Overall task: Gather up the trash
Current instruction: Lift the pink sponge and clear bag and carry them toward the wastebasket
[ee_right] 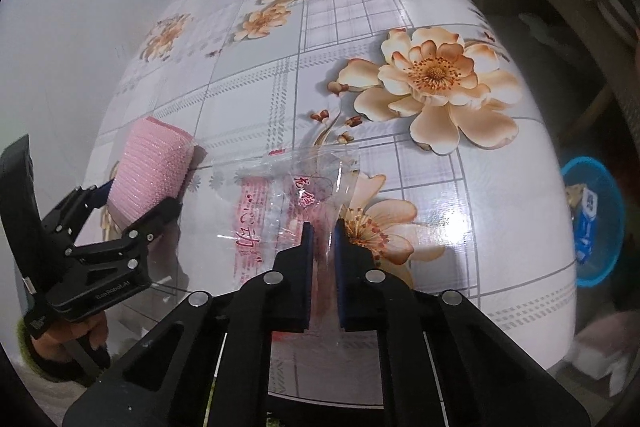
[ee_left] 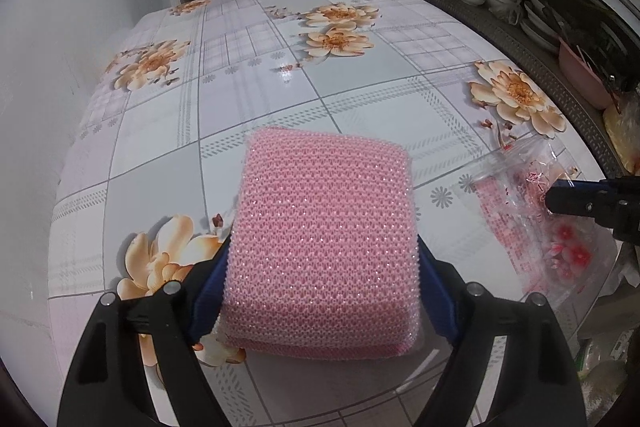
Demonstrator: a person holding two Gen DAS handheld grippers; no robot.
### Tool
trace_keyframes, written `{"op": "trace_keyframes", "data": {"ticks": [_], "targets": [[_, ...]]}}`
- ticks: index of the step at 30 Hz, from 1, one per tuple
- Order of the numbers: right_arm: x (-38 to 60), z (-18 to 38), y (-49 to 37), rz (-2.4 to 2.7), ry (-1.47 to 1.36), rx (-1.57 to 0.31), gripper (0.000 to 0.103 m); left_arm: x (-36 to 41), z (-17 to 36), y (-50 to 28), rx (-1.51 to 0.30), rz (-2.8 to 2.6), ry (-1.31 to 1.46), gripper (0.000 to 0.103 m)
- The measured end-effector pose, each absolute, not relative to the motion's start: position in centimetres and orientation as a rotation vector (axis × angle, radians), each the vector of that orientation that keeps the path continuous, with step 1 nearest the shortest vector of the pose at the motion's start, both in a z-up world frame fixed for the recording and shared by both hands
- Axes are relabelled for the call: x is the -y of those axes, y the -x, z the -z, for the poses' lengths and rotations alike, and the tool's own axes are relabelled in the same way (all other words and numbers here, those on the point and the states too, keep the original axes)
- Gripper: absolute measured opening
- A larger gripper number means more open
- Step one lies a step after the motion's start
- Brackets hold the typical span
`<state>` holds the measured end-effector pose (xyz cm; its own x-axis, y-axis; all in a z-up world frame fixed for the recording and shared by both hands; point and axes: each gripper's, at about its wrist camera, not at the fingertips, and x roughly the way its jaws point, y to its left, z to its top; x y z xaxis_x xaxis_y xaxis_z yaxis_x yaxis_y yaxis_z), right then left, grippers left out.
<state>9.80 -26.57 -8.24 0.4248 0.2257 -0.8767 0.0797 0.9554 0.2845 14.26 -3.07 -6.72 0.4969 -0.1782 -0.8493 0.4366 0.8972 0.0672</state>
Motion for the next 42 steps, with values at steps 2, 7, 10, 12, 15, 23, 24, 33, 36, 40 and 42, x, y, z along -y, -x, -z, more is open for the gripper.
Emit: {"op": "trace_keyframes", "data": {"ticks": [2, 7, 10, 12, 15, 23, 24, 33, 36, 40, 42], "targets": [[26.8, 8.0, -9.7, -0.091, -0.316, -1.127, 0.005, 3.1, 6.6, -14.2, -0.979, 0.378, -0.292, 0.080], [27.4, 7.4, -9.6, -0.086, -0.338, -1.110, 0.004, 3.2, 6.3, -14.2, -0.969, 0.376, -0.292, 0.080], [27.6, 7.1, -9.6, -0.087, -0.346, -1.101, 0.004, 3.2, 6.2, -14.2, -0.967, 0.377, -0.288, 0.080], [27.9, 6.9, -9.7, -0.087, -0.344, -1.097, 0.004, 3.2, 6.1, -14.2, -0.964, 0.377, -0.287, 0.080], [27.9, 6.7, -9.8, -0.087, -0.343, -1.090, 0.003, 3.1, 5.9, -14.2, -0.959, 0.380, -0.284, 0.080], [28.0, 6.1, -10.0, -0.090, -0.343, -1.074, 0.003, 3.0, 5.4, -14.1, -0.946, 0.379, -0.280, 0.080], [27.9, 6.1, -10.0, -0.089, -0.342, -1.073, 0.003, 3.0, 5.3, -14.1, -0.943, 0.378, -0.280, 0.080], [27.7, 5.7, -10.1, -0.091, -0.336, -1.059, 0.003, 2.8, 4.8, -14.0, -0.928, 0.373, -0.280, 0.080], [27.8, 5.5, -10.1, -0.092, -0.338, -1.052, 0.003, 2.8, 4.5, -14.0, -0.920, 0.371, -0.283, 0.080], [27.8, 5.4, -10.1, -0.093, -0.339, -1.046, 0.003, 2.9, 4.0, -14.1, -0.907, 0.370, -0.287, 0.080], [27.8, 5.3, -10.1, -0.094, -0.340, -1.043, 0.003, 3.0, 3.8, -14.1, -0.900, 0.368, -0.290, 0.080]]}}
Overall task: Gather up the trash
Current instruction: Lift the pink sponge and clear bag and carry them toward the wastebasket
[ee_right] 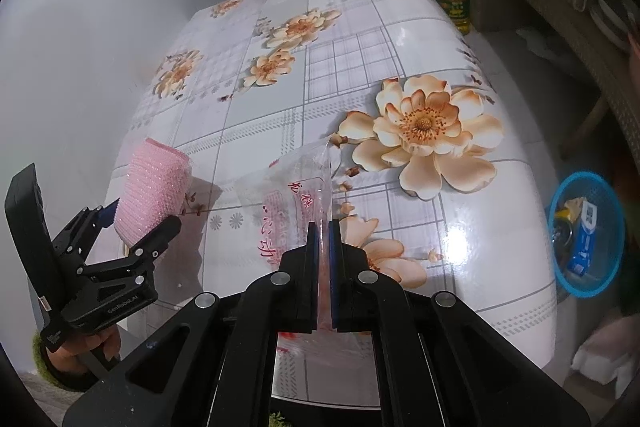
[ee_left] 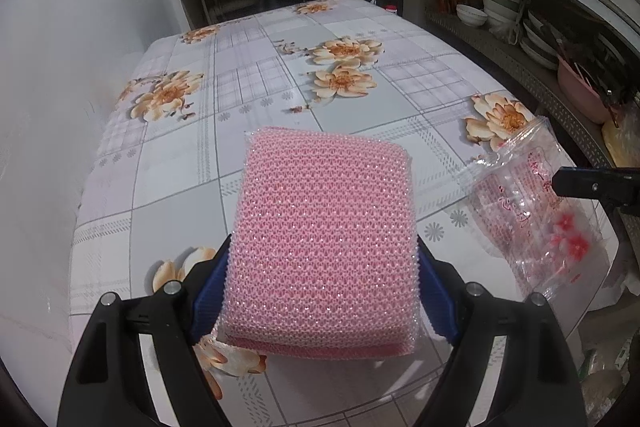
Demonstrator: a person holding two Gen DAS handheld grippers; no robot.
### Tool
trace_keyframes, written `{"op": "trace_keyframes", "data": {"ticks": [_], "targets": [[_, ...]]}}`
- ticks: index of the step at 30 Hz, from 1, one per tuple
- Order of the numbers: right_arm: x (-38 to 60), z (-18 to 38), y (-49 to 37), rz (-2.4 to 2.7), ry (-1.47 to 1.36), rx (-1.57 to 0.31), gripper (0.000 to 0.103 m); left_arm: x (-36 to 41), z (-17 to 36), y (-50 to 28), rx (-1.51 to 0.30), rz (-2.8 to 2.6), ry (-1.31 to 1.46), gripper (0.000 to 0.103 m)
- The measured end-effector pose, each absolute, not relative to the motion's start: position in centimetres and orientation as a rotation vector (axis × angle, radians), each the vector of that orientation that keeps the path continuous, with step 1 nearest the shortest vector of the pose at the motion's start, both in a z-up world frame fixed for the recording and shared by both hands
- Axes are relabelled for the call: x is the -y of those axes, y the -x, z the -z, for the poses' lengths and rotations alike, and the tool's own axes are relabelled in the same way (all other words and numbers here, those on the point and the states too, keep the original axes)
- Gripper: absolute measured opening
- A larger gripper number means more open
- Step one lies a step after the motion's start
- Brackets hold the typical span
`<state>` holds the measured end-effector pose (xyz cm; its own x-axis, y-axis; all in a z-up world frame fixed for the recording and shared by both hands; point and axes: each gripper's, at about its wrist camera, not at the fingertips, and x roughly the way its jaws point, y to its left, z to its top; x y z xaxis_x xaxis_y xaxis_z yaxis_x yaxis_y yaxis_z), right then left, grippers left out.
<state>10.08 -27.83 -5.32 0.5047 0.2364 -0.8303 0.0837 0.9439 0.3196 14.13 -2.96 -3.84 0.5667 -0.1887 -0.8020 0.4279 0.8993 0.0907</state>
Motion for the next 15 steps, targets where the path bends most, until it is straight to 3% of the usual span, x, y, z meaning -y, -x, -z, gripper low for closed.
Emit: {"op": "trace_keyframes", "data": {"ticks": [15], "targets": [[29.4, 5.1, -9.2, -0.095, -0.380, -1.006, 0.003, 4.8, 2.5, -13.8, -0.852, 0.374, -0.336, 0.080]]}}
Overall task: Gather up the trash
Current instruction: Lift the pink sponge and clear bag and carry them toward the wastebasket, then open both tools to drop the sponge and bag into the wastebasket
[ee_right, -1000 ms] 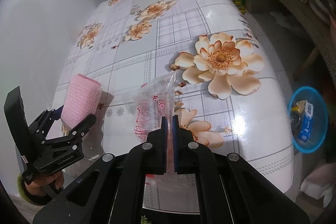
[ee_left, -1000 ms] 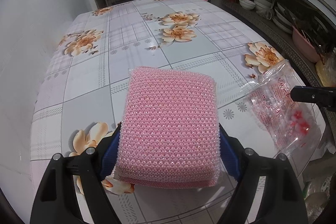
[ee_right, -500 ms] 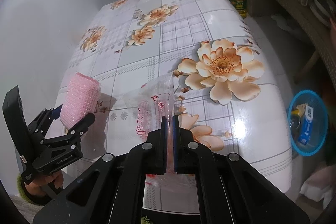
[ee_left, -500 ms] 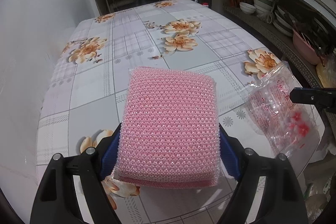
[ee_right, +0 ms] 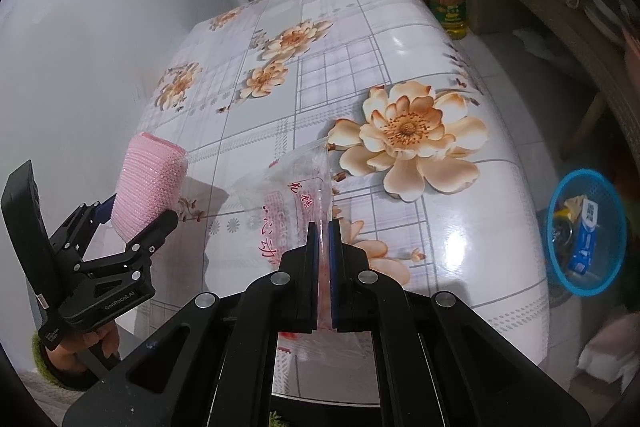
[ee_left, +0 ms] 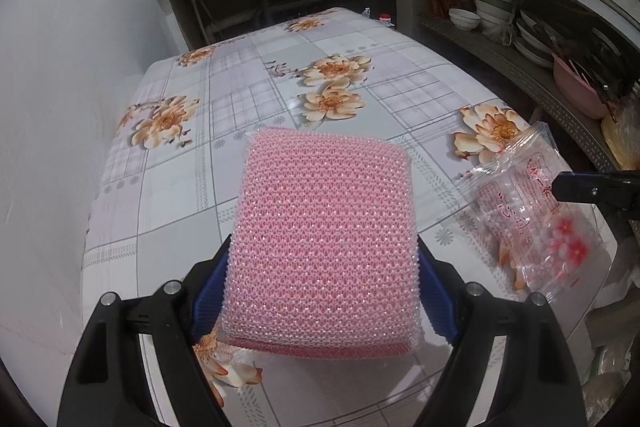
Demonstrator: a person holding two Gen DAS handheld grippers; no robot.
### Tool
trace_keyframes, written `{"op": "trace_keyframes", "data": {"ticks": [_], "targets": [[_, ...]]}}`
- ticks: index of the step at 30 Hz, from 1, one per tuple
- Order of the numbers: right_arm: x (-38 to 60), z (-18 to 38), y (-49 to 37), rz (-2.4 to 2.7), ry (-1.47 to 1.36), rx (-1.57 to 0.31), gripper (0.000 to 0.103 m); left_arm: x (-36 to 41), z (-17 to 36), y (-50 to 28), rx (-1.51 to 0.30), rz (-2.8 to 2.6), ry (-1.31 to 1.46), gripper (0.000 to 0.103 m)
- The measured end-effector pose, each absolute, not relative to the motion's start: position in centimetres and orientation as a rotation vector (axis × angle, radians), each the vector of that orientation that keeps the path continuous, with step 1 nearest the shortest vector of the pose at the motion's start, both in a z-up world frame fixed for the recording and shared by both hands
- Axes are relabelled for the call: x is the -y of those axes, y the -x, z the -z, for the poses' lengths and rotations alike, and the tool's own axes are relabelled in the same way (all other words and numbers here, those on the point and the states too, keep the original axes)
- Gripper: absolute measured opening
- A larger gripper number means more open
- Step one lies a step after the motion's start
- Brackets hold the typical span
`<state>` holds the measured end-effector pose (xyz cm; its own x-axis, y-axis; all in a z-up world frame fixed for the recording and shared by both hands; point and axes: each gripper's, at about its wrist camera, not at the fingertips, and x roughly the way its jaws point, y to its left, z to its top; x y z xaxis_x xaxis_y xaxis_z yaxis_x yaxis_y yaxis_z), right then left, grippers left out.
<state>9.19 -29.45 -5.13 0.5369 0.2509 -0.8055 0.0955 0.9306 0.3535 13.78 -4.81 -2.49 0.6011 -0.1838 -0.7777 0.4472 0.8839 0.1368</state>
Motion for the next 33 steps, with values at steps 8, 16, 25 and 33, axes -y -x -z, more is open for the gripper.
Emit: {"op": "trace_keyframes", "data": {"ticks": [8, 16, 25, 33], "targets": [[31.9, 4.8, -7.8, -0.077, -0.435, -0.964, 0.003, 7.2, 2.0, -13.4, -0.831, 0.410, -0.373, 0.080], [36.7, 3.9, -4.4, 0.016, -0.530, -0.868, 0.003, 11.0, 0.8, -13.2, -0.815, 0.521, -0.363, 0.080], [47.8, 4.6, 6.1, 0.325, -0.786, -0.674, 0.003, 21.0, -3.1, -13.2, -0.813, 0.835, -0.296, 0.080], [56.5, 11.2, 14.9, 0.619, -1.027, -0.660, 0.003, 32.3, -1.0, -13.4, -1.024, 1.063, -0.255, 0.080]]}}
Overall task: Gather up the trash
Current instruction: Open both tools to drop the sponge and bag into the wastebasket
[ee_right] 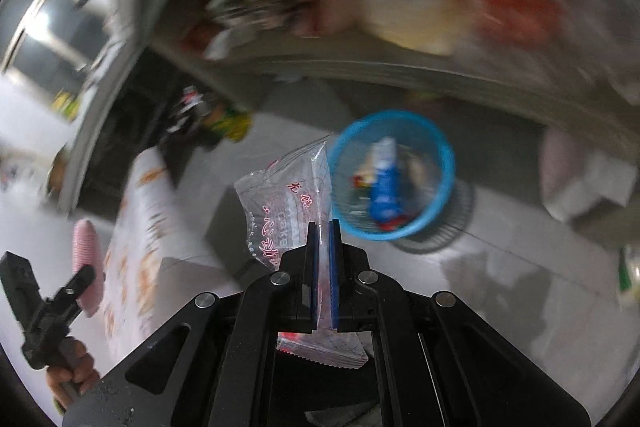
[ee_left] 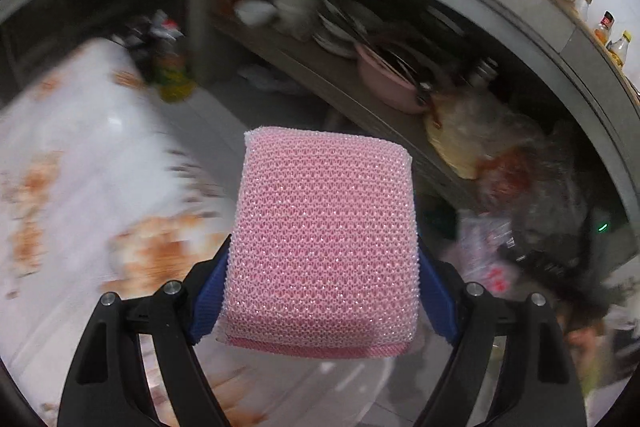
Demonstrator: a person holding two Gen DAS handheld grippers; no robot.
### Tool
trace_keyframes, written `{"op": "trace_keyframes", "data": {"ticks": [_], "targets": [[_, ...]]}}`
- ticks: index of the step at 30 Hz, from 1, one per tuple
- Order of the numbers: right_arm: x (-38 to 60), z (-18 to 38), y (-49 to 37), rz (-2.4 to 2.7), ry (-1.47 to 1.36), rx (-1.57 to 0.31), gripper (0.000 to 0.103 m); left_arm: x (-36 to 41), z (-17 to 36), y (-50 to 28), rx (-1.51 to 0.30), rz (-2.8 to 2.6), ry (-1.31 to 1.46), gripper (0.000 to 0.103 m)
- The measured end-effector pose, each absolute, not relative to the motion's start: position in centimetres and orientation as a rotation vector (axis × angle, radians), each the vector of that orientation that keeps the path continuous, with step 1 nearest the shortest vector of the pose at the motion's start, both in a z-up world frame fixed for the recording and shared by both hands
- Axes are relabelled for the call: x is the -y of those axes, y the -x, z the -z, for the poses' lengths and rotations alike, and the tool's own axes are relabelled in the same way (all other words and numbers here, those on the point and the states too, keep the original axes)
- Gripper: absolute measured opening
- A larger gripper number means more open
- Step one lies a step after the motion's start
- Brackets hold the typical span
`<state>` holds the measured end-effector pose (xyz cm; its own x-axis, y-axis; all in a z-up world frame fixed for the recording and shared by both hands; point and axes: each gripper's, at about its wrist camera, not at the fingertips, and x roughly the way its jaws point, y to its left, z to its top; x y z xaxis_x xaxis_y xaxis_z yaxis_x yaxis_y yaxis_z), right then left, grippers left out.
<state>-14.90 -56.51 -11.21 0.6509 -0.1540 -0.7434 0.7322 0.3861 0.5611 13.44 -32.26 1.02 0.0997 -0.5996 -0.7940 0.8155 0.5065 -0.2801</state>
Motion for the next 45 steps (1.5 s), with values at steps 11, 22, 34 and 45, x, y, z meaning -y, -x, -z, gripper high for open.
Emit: {"op": "trace_keyframes", "data": {"ticks": [11, 22, 34, 45], "targets": [[61.6, 21.1, 12.4, 0.686, -1.155, -0.760, 0.004, 46.4, 10.0, -13.6, -1.400, 1.075, -0.329, 0.080], [67.4, 27.8, 7.0, 0.739, -1.233, -0.783, 0.028, 57.5, 17.6, -14.9, -1.457, 1.001, -0.412, 0.084], [67.0, 28.9, 8.7, 0.812, -1.206, -0.768, 0.059, 57.5, 17.3, -15.2, -1.477, 1.056, -0.323, 0.090], [60.3, 21.6, 11.4, 0.744, -1.013, -0.743, 0.065, 48.5, 5.2, -12.6, -1.215, 1.214, -0.288, 0.090]]}}
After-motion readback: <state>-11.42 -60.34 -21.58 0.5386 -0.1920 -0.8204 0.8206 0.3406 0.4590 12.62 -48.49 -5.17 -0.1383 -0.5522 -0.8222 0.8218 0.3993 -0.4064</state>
